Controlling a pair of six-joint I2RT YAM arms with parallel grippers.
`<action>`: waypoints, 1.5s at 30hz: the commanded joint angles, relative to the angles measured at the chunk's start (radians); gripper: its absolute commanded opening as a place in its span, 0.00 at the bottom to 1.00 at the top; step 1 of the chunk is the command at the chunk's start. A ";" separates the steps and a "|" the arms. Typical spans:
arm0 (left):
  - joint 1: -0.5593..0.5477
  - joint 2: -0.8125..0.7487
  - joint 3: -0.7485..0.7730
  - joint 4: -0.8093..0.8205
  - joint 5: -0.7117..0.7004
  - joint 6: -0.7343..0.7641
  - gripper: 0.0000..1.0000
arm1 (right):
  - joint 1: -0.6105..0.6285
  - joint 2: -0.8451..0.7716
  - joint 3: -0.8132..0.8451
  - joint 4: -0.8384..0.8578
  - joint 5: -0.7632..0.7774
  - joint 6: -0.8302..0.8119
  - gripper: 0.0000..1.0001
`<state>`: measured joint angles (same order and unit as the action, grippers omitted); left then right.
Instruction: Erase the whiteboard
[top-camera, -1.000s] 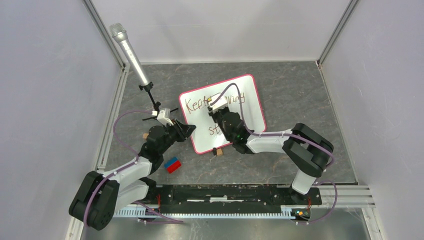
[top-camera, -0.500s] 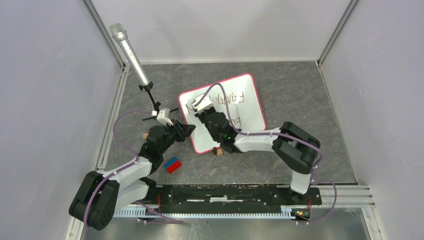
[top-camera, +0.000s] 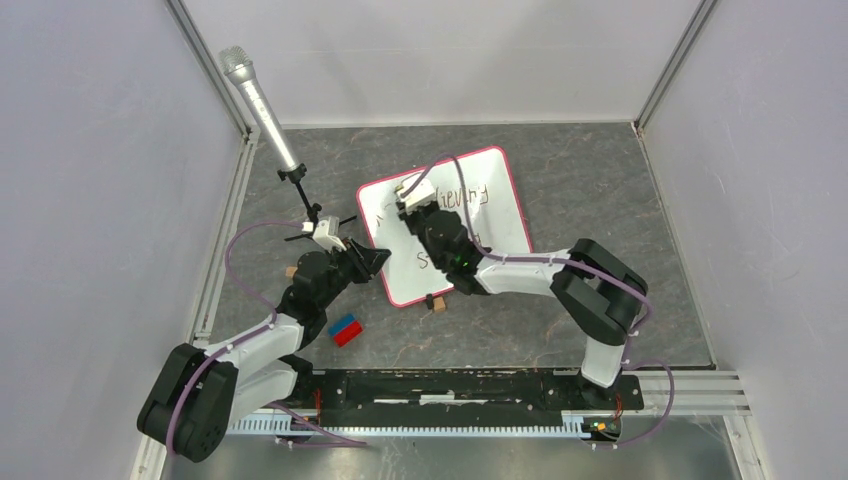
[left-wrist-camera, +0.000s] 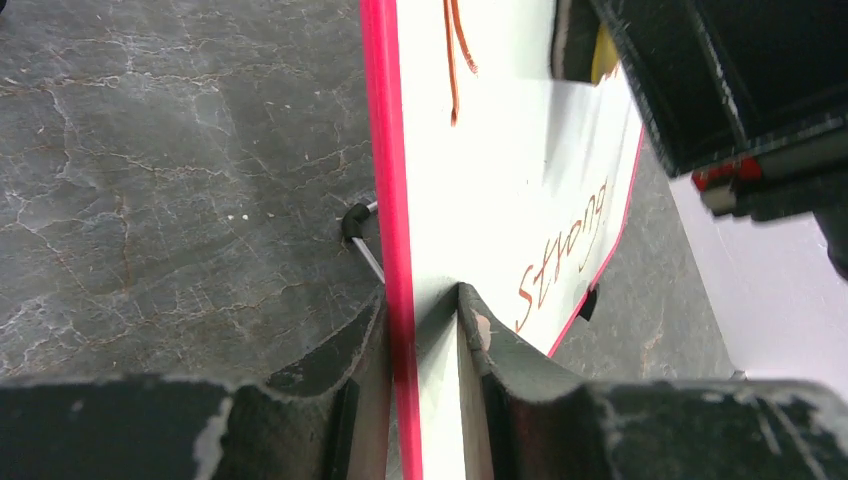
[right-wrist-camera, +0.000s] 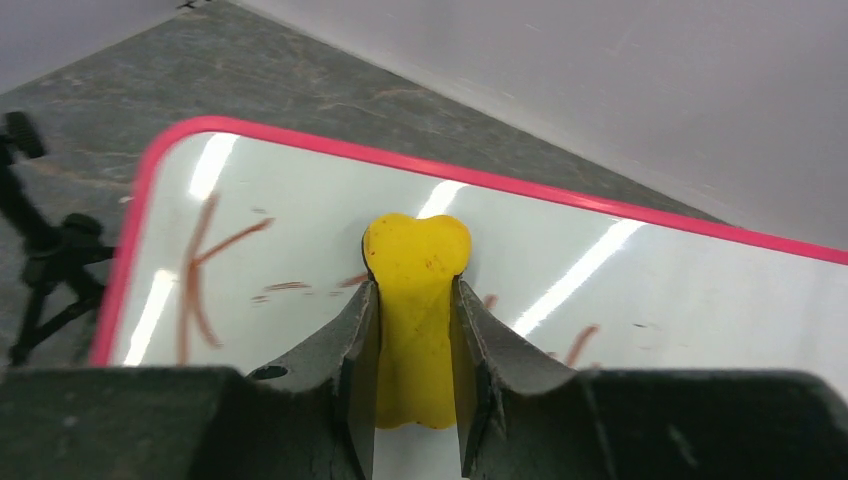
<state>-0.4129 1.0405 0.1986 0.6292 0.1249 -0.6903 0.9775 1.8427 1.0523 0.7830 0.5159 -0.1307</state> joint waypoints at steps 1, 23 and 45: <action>-0.007 -0.008 0.001 0.010 -0.021 0.081 0.02 | -0.116 -0.055 -0.085 -0.066 0.065 0.015 0.08; -0.012 -0.013 0.009 -0.003 -0.018 0.086 0.02 | 0.016 0.099 0.183 -0.146 -0.081 -0.005 0.07; -0.024 -0.025 0.010 -0.011 -0.027 0.094 0.02 | -0.316 -0.109 -0.112 -0.135 -0.018 0.038 0.08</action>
<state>-0.4297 1.0237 0.1989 0.6243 0.1120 -0.6899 0.7261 1.7634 1.0023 0.7086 0.4618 -0.0963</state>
